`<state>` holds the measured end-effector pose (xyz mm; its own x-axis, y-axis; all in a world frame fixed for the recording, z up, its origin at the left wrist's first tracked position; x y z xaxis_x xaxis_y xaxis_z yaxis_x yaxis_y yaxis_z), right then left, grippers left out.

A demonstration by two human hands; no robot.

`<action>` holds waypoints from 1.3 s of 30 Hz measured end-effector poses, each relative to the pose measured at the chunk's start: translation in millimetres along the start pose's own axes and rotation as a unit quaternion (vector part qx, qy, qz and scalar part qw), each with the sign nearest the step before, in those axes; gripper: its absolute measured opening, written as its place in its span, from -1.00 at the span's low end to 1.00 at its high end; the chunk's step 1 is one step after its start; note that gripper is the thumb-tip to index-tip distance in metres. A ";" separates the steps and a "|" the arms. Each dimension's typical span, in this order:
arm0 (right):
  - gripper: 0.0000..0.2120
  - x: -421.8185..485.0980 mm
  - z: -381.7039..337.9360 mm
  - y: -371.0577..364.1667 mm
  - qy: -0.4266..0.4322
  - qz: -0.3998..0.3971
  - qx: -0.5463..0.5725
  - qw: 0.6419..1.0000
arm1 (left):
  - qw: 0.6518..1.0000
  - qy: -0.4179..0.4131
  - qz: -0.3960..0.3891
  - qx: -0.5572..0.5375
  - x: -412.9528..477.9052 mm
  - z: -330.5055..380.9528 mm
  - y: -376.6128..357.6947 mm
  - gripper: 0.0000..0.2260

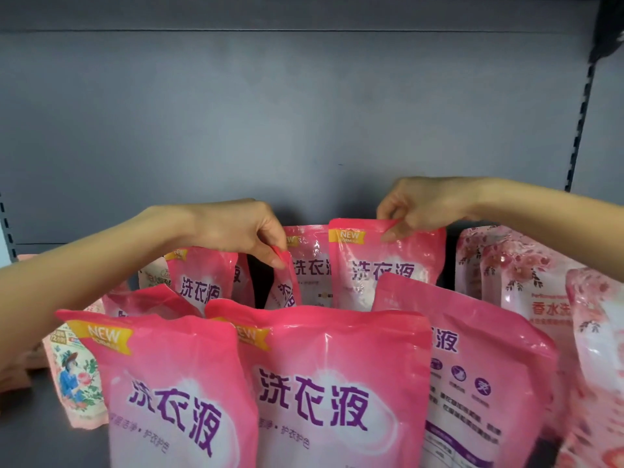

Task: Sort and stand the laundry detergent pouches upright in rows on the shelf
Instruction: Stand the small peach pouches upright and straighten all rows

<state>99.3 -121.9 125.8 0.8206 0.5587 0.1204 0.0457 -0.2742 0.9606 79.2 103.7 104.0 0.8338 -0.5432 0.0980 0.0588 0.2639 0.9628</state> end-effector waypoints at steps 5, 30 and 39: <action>-0.95 -6.2 20.8 7.0 -0.017 0.016 -0.018 1.000 | 1.000 -0.005 -0.005 0.015 7.0 6.4 -0.5 -0.95; -0.79 -20.6 48.5 -2.2 -0.048 0.010 -0.071 0.996 | 0.996 0.016 0.090 0.018 53.7 22.3 -7.9 -0.87; -0.90 -12.6 37.5 -1.6 -0.033 0.031 -0.107 0.993 | 0.994 0.031 0.100 0.034 48.5 17.0 -3.9 -0.92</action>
<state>110.3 -157.8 113.3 0.8536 0.4921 0.1711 -0.1224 -0.1299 0.9839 110.1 62.8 109.3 0.8574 -0.4344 0.2760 -0.1478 0.3059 0.9405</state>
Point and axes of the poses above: each hand's wrist, its own x-axis towards the middle knuckle, its own y-axis out of the back of the hand, z = x × y, the point moved 3 cm from there along x, towards the middle knuckle, and after that the axes turned 2 degrees about y, right-handed, at the moved point
